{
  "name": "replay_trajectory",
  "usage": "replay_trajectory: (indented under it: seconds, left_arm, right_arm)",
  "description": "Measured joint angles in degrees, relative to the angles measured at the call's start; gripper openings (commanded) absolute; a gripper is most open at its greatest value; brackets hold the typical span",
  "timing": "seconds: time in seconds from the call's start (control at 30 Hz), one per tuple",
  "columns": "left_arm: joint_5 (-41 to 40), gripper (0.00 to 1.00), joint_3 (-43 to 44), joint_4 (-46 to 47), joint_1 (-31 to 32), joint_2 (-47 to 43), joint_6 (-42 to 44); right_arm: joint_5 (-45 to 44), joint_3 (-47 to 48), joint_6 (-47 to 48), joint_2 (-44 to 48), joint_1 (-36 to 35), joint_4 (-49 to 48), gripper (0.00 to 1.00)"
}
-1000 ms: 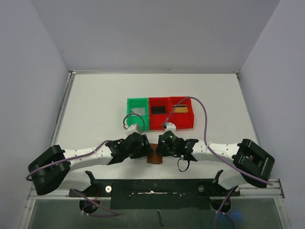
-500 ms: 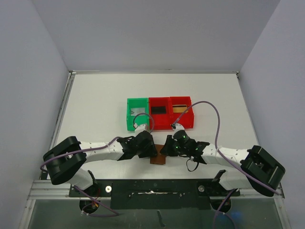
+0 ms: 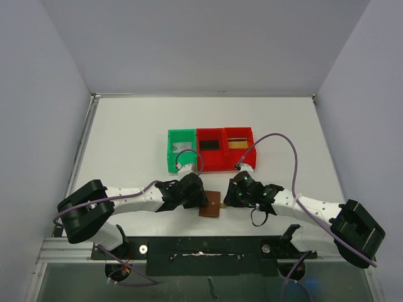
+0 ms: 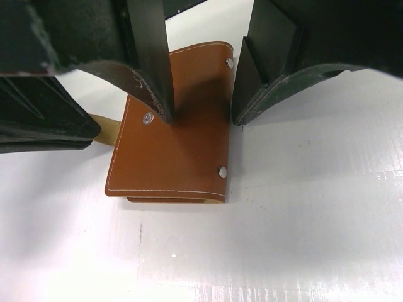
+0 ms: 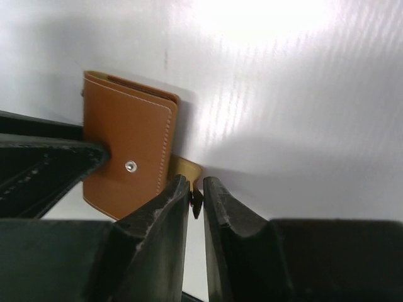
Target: Take the credit cards out of the card holder
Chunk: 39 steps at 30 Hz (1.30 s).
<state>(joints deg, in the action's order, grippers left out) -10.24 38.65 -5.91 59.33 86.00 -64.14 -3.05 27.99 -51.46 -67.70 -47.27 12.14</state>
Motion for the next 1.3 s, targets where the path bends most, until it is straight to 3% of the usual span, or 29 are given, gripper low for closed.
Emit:
replay_trajectory:
  seconds: [0.5, 0.83, 1.13, 1.3]
  left_arm:
    - [-0.07, 0.43, -0.02, -0.09, 0.15, -0.2, 0.09]
    - [-0.5, 0.46, -0.55, -1.16, 0.22, -1.33, 0.0]
    - [-4.11, 0.5, -5.62, -3.28, 0.2, -9.01, -1.42]
    - [-6.38, 0.6, -8.46, -3.69, 0.02, -16.04, -2.71]
  right_arm:
    - [1.68, 0.11, -1.51, -0.39, 0.09, 3.56, 0.21]
    - [5.77, -2.38, -3.32, -0.13, 2.71, -1.66, 0.0]
    - [9.92, -6.29, -3.5, 6.12, 5.95, -4.48, 0.0]
    - [10.99, -7.63, -2.95, 10.62, 6.73, -4.83, 0.0]
